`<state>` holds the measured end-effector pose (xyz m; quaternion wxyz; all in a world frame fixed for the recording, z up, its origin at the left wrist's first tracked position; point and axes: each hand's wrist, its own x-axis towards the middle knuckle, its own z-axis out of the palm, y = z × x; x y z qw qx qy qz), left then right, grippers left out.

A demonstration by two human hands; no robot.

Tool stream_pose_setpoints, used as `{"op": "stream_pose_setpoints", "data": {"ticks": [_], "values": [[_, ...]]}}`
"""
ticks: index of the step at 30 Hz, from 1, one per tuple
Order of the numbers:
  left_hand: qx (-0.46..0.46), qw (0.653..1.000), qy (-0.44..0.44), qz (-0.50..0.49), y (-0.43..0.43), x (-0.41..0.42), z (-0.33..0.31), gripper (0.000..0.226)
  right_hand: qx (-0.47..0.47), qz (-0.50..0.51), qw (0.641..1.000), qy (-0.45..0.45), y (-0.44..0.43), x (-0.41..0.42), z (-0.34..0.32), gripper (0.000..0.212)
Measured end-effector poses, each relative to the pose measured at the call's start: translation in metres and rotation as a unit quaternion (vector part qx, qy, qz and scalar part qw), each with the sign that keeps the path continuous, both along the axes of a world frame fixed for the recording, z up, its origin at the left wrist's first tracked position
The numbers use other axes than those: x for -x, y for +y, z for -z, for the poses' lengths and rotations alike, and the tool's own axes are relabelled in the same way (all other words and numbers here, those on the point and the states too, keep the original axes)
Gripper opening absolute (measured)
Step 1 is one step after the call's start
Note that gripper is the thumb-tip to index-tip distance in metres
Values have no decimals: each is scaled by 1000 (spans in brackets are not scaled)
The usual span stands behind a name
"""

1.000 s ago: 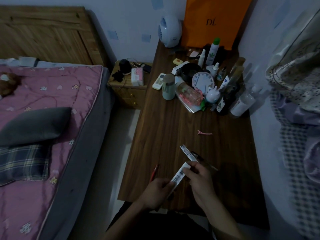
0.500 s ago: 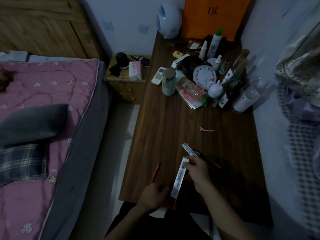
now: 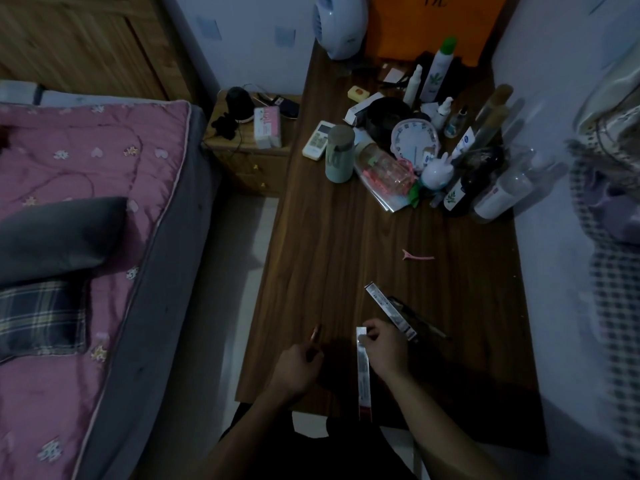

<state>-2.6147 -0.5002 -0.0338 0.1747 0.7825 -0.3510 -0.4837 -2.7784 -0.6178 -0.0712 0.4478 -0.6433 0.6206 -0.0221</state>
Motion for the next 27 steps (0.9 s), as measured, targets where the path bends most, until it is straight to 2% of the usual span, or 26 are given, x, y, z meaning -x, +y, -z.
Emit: {"op": "stream_pose_setpoints", "data": {"ticks": [3, 7, 14, 18, 22, 27], "values": [[0, 1000, -8, -12, 0, -5, 1, 18, 17, -4, 1000, 12, 1, 1, 0, 29], [5, 999, -31, -31, 1, -7, 0, 17, 39, -8, 999, 10, 4, 4, -2, 21], [-2, 996, -59, -70, 9, -3, -6, 25, 17, 7, 1000, -24, 10, 18, -6, 17], [13, 991, -65, -118, 15, -5, -15, 33, 18, 44, 998, -51, 16, 33, -16, 26], [41, 989, -74, -122, 27, -10, -27, 28, -29, 95, 994, -35, 29, 49, -30, 19], [24, 990, -30, -138, 46, -28, -35, 17, -97, 166, 976, -98, 52, 58, -41, 11]]}}
